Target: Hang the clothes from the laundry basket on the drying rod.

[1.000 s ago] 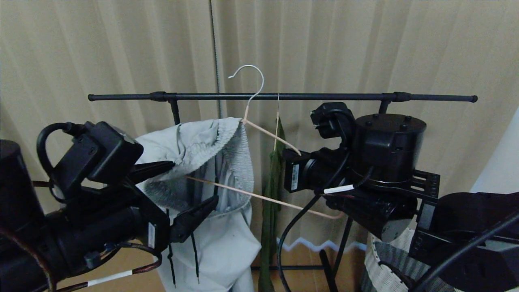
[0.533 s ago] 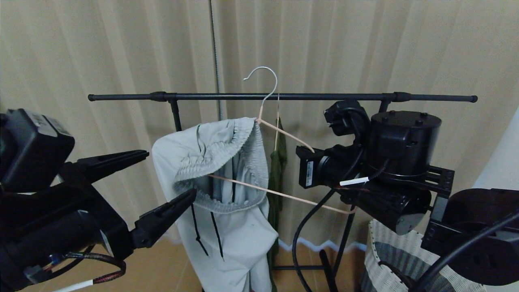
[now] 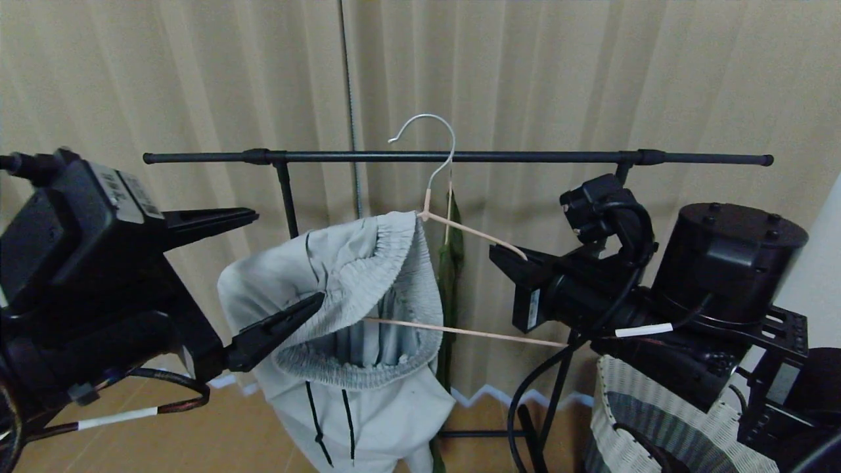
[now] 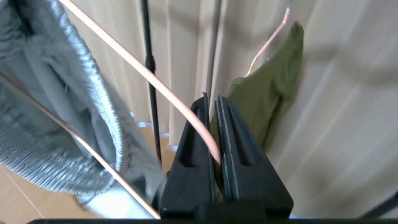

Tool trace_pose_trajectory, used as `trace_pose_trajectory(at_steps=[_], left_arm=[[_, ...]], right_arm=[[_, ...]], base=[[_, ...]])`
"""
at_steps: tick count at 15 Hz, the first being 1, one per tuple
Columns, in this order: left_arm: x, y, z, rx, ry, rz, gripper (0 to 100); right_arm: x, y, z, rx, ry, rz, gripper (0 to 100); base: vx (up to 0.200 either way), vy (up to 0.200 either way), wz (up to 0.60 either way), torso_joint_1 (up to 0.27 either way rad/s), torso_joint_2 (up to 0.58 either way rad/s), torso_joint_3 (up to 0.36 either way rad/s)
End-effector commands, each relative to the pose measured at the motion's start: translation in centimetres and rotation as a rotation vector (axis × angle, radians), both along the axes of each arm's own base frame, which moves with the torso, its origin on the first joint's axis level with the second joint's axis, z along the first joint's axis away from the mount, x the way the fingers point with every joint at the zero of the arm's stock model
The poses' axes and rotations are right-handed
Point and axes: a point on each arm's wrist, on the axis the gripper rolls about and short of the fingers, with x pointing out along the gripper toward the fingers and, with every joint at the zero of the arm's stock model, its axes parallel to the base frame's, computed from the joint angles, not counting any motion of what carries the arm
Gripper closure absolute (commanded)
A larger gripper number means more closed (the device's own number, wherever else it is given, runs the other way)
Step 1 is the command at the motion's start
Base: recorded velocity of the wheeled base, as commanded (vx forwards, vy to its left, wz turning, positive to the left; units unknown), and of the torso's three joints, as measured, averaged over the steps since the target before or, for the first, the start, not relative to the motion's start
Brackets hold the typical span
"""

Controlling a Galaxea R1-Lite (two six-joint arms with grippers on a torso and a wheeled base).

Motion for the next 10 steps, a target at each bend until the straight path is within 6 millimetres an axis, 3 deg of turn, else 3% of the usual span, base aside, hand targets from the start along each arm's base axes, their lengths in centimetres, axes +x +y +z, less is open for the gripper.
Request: trace_pose_trajectory(at_steps=[1, 6, 10], left_arm=[[2.5, -1.0, -0.8, 0.048, 0.035, -0.021, 0], [5.0, -2.5, -1.3, 0.114, 0.03, -0.061, 0], [5.0, -2.5, -1.7, 0.12, 0.04, -0.063, 0]], right_arm=[[-0.3, -0.4, -0.7, -0.016, 0.006, 0.005, 100], [-0.7, -0.1, -0.9, -0.026, 0.005, 0.039, 100], [-1.3, -0.4, -1.1, -0.027, 0.014, 0.09, 100]], base=[[0.0, 0.0, 0.0, 0.0, 0.0, 0.0], [0.0, 0.0, 0.0, 0.0, 0.0, 0.0], [0.0, 0.0, 0.0, 0.0, 0.0, 0.0]])
